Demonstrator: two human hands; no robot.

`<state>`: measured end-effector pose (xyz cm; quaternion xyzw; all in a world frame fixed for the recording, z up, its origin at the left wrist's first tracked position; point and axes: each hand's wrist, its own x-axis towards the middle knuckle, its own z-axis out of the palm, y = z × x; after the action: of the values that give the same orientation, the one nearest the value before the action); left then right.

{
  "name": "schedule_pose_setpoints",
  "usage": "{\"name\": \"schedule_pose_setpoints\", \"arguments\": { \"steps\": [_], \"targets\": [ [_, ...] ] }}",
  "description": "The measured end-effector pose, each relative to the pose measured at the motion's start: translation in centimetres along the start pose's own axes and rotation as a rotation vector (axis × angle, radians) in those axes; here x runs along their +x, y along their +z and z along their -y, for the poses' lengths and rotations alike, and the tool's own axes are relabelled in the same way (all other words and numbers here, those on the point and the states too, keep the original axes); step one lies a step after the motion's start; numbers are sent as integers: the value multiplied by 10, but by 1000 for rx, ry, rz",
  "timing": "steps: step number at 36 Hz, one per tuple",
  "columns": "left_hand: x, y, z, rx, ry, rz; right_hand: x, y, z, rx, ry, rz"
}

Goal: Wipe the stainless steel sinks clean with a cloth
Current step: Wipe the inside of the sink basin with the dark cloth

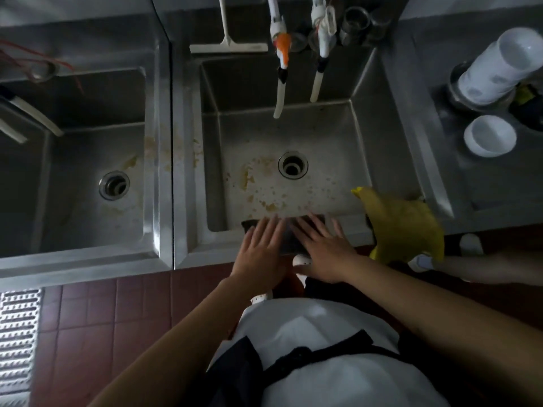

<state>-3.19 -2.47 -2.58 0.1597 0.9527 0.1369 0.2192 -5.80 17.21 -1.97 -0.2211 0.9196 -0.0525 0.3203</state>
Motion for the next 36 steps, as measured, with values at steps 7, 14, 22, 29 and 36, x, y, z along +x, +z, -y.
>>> {"name": "schedule_pose_setpoints", "arguments": {
  "steps": [7, 14, 22, 29, 36],
  "targets": [
    [-14, 36, 25, 227, 21, 10, -2, 23, -28, -87, -69, 22],
    [-13, 33, 25, 246, 18, 38, -2, 28, -25, -54, -42, -8],
    [-5, 17, 24, 145, -8, 45, -3, 15, -12, -19, 24, -31],
    [1, -1, 33, 190, 29, -12, -3, 17, 8, -143, 72, -254],
    [1, -14, 43, 140, 56, 50, -3, 8, 17, -60, 154, -217]
  ]
}}
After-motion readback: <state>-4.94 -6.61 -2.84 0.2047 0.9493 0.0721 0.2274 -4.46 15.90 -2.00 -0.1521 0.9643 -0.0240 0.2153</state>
